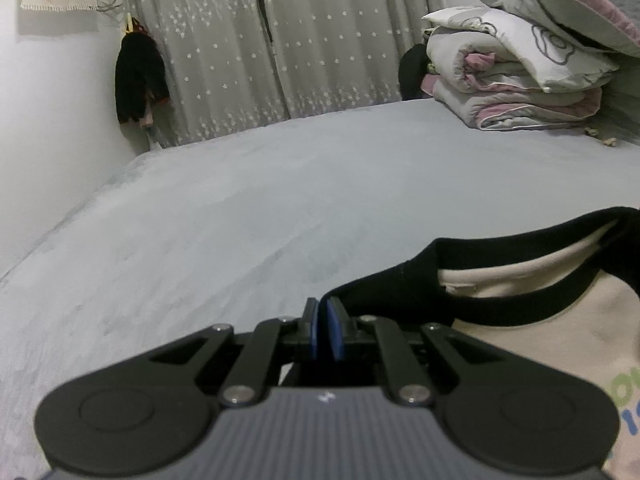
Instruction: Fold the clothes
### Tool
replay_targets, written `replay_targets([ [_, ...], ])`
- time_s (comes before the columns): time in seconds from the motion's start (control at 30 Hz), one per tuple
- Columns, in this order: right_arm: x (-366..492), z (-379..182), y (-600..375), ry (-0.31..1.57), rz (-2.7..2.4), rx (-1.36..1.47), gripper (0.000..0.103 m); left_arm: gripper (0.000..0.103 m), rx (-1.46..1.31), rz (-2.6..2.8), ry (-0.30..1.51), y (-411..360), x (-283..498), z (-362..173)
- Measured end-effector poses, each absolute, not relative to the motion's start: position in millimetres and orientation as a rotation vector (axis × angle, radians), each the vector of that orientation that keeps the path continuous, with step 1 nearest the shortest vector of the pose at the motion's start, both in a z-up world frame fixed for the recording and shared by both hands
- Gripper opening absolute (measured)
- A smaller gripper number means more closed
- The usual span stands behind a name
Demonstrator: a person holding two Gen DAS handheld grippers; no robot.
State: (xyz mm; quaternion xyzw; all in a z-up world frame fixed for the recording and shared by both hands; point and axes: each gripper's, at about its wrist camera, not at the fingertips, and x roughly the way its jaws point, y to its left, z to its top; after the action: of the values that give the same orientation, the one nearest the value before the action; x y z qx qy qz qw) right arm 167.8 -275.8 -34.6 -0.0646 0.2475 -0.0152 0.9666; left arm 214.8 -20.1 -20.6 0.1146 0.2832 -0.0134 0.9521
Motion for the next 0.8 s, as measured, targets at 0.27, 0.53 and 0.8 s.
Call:
replay_targets([
  [0.27, 215.0, -61.6, -273.9, 0.530, -0.069, -0.154, 0.009, 0.007, 0.270, 0.005, 0.573, -41.2, 269.2, -52.4],
  [0.53, 256.9, -94.4, -272.4, 0.588, -0.089, -0.182, 0.009, 0.007, 0.316, 0.025, 0.624, -53.7, 308.2, -98.1],
  [0.8, 277.8, -111.2, -273.1, 0.609, -0.087, -0.197, 0.010, 0.007, 0.405, 0.044, 0.621, -68.0, 320.1, -117.8],
])
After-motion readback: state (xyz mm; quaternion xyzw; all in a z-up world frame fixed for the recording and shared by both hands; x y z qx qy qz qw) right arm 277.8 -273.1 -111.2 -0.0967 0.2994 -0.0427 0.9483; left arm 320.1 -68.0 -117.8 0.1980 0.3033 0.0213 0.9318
